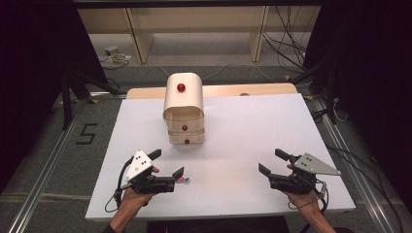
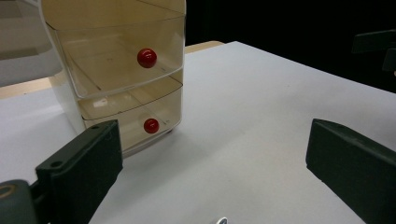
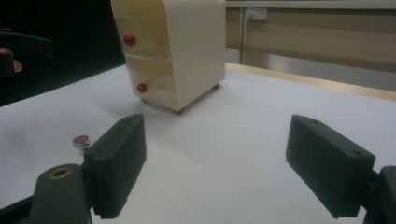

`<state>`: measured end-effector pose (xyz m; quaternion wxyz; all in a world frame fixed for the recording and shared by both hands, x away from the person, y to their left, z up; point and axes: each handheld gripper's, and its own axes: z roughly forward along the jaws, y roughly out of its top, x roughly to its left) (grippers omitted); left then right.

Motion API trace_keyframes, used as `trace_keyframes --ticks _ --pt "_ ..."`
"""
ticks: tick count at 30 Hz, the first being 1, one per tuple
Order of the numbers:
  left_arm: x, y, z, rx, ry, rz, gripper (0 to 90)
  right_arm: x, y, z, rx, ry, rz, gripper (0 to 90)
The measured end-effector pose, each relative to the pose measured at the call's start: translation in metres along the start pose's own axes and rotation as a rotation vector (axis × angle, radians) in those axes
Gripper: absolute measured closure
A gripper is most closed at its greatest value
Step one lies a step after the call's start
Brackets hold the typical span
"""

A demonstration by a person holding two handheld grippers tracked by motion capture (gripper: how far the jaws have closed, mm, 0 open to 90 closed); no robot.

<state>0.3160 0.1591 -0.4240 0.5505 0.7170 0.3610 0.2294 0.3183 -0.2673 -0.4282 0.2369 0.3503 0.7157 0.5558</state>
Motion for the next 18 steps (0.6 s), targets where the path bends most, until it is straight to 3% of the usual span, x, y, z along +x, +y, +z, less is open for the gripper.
trace_keyframes --ticks 11,18 --pt "-0.006 0.002 0.003 -0.016 0.045 0.063 3.6 0.001 0.000 0.000 -0.009 -0.002 0.002 21.4" --pt "-0.012 0.008 0.007 -0.028 0.109 0.161 5.3 0.001 0.000 0.000 -0.007 -0.004 0.002 21.7"
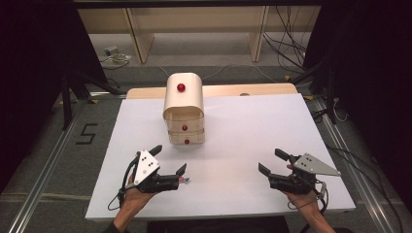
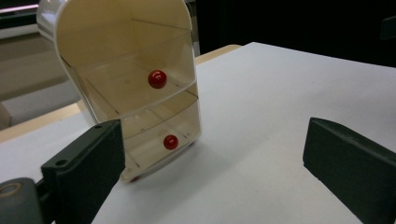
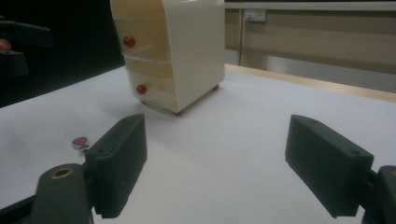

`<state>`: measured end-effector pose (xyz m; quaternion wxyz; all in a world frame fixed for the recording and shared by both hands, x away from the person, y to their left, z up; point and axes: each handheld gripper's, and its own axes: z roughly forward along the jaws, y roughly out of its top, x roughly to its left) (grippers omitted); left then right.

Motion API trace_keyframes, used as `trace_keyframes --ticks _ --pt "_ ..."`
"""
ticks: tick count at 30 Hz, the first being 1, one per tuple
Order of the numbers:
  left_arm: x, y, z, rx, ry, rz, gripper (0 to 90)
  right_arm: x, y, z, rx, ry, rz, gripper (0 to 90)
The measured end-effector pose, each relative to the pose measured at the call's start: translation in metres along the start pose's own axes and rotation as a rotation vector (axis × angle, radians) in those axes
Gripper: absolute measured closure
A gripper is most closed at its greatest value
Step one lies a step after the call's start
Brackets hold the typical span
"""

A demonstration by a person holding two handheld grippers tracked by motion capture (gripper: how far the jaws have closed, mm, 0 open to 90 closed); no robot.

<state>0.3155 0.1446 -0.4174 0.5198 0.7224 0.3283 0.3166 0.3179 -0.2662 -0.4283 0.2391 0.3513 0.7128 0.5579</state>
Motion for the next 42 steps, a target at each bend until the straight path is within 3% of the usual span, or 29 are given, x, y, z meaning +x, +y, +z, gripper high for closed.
trace_keyframes --ticks 5,8,9,10,13,17,21,27,36,42 --pt "-0.003 0.004 0.006 0.000 0.004 0.053 6.4 0.000 0.000 -0.001 -0.003 -0.003 -0.002 21.9" --pt "-0.003 0.005 0.009 0.001 0.035 0.104 6.7 -0.001 0.000 -0.001 -0.005 -0.002 0.002 22.0" --pt "-0.003 0.005 0.009 0.001 0.035 0.104 6.8 -0.001 0.000 -0.001 -0.005 -0.002 0.002 22.0" --pt "-0.003 0.006 0.011 0.003 0.056 0.142 7.0 -0.001 0.000 -0.001 -0.006 -0.001 0.001 22.0" --pt "-0.005 0.006 0.016 -0.010 0.074 0.173 8.8 -0.001 0.000 0.000 -0.003 -0.001 -0.002 22.1" --pt "-0.004 0.006 0.023 -0.015 0.114 0.248 10.5 0.000 0.000 0.001 0.001 0.002 -0.003 22.1" --pt "-0.003 0.007 0.029 -0.019 0.126 0.271 11.6 -0.001 -0.001 0.001 0.000 0.001 -0.002 22.1" --pt "-0.005 0.004 0.042 -0.024 0.162 0.362 15.6 -0.001 -0.001 0.001 0.003 0.009 -0.002 22.2" --pt "-0.012 0.001 0.053 -0.017 0.168 0.435 21.1 -0.001 -0.001 0.001 0.001 0.009 -0.003 22.5" --pt "-0.019 -0.002 0.059 -0.012 0.181 0.516 26.8 -0.001 -0.001 0.001 0.003 0.012 -0.001 22.7"
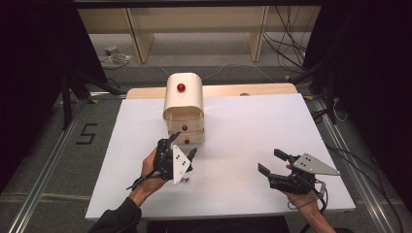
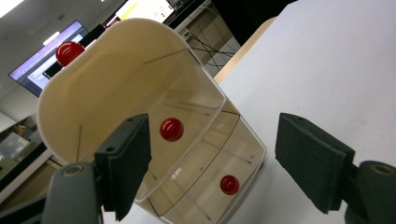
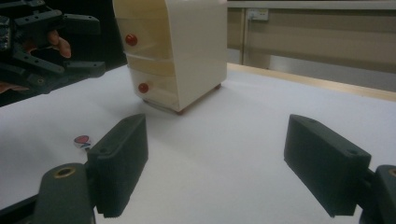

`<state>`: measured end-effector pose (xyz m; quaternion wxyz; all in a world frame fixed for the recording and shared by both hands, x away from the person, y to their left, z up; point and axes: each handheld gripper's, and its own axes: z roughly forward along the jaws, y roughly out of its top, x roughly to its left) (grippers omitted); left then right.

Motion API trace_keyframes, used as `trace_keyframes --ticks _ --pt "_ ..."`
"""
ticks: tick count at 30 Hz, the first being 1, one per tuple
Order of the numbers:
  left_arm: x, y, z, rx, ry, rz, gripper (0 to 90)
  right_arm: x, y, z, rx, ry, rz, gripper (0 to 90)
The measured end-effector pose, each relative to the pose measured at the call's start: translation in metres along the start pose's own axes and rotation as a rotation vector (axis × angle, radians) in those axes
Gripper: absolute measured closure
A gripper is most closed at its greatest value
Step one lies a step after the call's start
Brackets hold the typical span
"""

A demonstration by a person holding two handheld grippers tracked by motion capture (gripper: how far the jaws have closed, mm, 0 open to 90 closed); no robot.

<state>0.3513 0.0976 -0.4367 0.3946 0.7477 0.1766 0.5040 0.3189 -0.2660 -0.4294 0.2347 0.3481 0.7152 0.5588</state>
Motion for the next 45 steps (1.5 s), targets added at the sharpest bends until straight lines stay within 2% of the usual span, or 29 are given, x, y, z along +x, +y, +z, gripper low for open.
trace_keyframes --ticks 4,8,24,28,33,45 --pt "-0.002 -0.001 0.004 0.006 0.019 0.031 29.0 0.000 0.000 0.000 -0.001 0.002 0.000 22.8" --pt "-0.001 -0.004 0.008 0.011 0.039 0.023 31.6 0.000 0.000 0.000 0.002 0.001 0.000 22.9" --pt "0.000 -0.009 0.022 0.012 0.112 0.058 45.8 0.000 0.000 0.001 0.004 0.004 -0.003 23.3" --pt "-0.001 -0.010 0.024 0.016 0.130 0.066 49.0 -0.001 0.000 0.001 -0.003 0.018 0.012 23.4" --pt "-0.001 -0.010 0.027 0.015 0.155 0.077 52.3 -0.003 -0.001 0.000 -0.010 0.015 0.017 23.6" --pt "-0.001 -0.011 0.032 0.012 0.179 0.069 61.5 -0.002 -0.001 0.001 -0.010 0.016 0.012 23.8"
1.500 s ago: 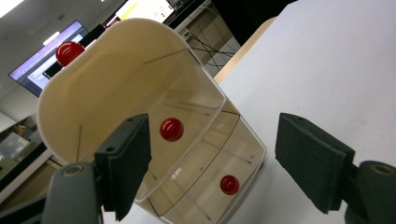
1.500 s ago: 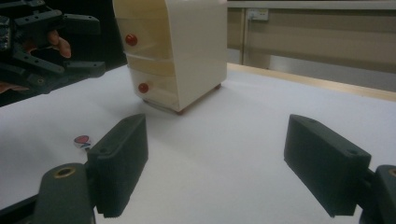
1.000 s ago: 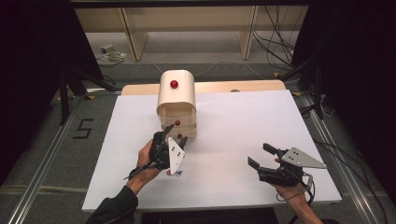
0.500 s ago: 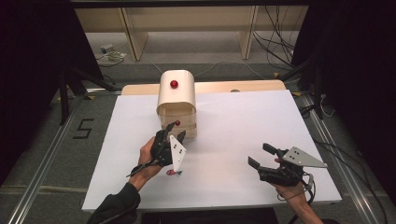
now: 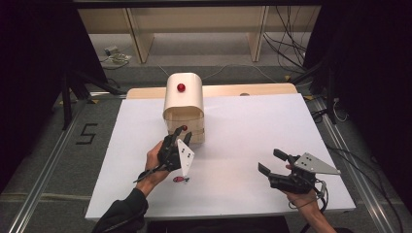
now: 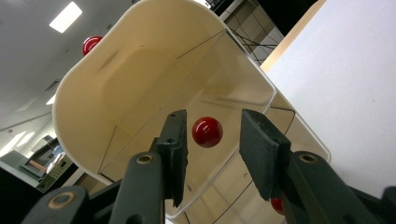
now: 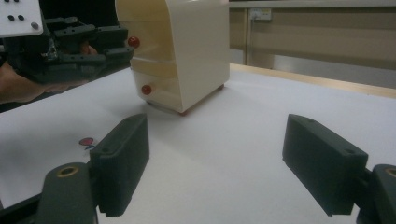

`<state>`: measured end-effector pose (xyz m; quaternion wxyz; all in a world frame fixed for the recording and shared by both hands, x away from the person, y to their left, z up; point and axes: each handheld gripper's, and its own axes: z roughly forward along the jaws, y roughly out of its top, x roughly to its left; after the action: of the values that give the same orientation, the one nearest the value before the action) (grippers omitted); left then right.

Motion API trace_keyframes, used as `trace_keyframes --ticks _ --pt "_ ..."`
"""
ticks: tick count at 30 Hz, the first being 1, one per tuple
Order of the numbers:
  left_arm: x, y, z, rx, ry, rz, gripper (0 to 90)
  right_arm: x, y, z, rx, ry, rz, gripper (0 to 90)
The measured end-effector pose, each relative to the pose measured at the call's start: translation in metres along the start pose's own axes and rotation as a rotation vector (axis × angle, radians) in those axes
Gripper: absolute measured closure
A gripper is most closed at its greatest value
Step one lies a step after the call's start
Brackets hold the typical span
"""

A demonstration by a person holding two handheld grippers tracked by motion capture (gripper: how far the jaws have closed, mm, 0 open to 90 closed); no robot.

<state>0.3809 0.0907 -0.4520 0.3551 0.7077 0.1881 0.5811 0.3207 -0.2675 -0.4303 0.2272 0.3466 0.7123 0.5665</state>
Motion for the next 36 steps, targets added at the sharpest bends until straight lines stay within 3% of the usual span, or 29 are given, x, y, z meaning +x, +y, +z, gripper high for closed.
trace_keyframes --ticks 36 --pt "-0.0031 -0.0009 0.0092 0.017 0.043 0.000 72.3 0.0002 -0.0002 0.0004 0.004 0.006 0.000 24.9"
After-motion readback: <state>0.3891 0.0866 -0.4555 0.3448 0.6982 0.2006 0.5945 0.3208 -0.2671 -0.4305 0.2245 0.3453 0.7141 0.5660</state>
